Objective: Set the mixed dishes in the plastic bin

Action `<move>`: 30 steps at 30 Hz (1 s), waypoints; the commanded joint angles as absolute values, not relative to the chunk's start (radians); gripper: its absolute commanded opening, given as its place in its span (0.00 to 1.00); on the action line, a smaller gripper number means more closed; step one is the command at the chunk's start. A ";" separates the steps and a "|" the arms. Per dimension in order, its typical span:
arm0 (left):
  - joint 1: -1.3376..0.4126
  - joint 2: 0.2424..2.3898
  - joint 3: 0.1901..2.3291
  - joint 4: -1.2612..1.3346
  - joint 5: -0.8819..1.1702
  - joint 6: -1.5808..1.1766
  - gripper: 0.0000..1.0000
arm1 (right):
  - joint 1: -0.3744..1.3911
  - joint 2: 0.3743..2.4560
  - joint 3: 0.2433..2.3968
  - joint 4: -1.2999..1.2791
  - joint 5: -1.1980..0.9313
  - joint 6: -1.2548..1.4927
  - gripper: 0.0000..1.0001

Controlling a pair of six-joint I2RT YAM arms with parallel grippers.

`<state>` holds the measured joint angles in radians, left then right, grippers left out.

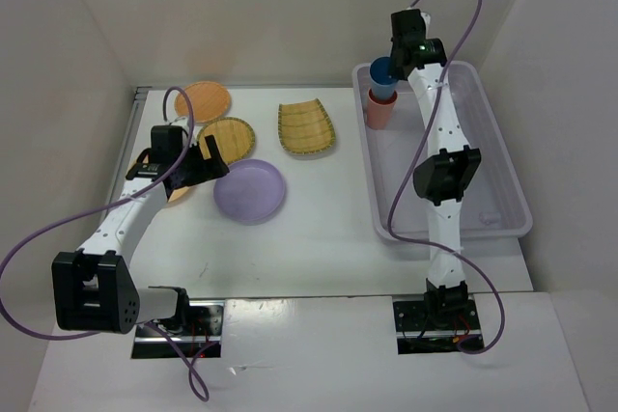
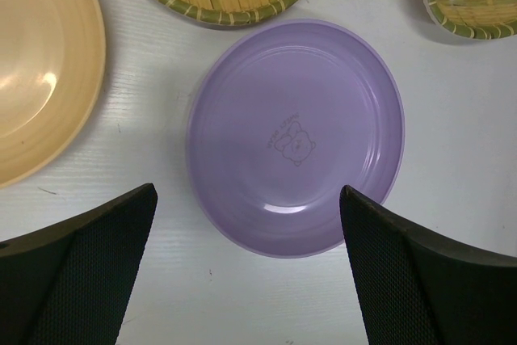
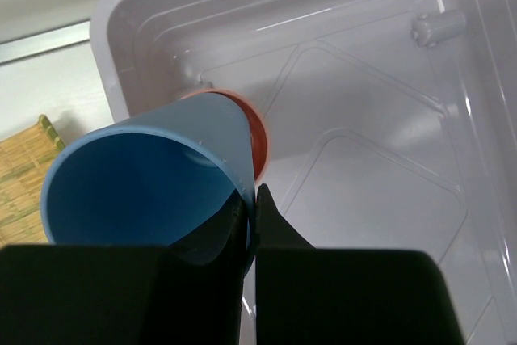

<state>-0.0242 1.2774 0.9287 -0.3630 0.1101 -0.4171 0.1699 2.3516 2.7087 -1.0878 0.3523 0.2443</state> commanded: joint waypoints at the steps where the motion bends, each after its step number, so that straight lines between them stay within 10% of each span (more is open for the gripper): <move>1: -0.017 1.281 0.945 -0.342 0.117 -0.396 1.00 | 0.164 2.388 2.720 -1.124 0.373 0.250 0.03; 10: -0.017 1.281 0.945 -0.342 0.126 -0.396 1.00 | 0.155 2.408 2.756 -1.146 0.373 0.250 0.13; 18: -0.017 1.272 0.945 -0.342 0.135 -0.396 1.00 | 0.155 2.369 2.801 -1.146 0.364 0.250 0.63; 30: -0.017 1.334 0.936 -0.388 0.261 -0.387 1.00 | 0.195 2.074 2.837 -1.201 0.315 0.241 0.72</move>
<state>-0.0219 1.3033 0.9287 -0.3676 0.1913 -0.4137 0.1688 2.2448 2.8159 -1.1763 0.3328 0.2485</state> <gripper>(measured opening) 1.001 0.716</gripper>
